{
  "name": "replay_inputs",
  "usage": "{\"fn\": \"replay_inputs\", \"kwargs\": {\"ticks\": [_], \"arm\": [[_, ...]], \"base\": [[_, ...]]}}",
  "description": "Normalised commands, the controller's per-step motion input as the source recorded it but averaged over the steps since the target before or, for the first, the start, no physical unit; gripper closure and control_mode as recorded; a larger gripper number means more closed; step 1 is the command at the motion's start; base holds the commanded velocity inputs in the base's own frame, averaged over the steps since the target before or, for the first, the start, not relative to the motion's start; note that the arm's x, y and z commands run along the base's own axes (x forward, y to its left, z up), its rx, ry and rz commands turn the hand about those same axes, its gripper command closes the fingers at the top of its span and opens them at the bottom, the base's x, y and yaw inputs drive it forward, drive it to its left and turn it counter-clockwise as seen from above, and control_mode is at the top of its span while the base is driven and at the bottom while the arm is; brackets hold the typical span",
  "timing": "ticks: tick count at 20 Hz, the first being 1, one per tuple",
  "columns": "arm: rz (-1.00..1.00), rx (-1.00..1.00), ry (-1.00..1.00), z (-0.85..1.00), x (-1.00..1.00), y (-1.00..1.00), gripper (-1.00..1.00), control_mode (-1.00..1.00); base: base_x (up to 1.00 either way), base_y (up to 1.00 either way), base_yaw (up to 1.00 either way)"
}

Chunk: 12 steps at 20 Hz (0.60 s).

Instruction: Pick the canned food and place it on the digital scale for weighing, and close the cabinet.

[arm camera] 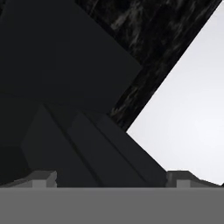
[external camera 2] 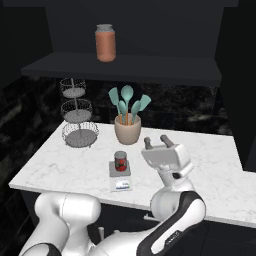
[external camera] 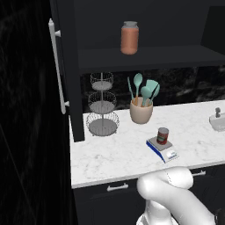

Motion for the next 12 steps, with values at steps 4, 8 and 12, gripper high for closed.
{"fn": "replay_inputs", "kwargs": {"ticks": [4,8,12], "arm": [[0.00,0.09,0.01,0.00,0.00,-0.62,-1.00,-1.00],[0.00,0.09,0.01,0.00,0.00,-0.54,-1.00,-1.00],[0.00,0.06,0.01,0.00,0.00,-0.42,-1.00,-1.00]], "base": [[0.00,0.00,0.00],[0.00,0.00,0.00],[0.00,0.00,0.00]]}}
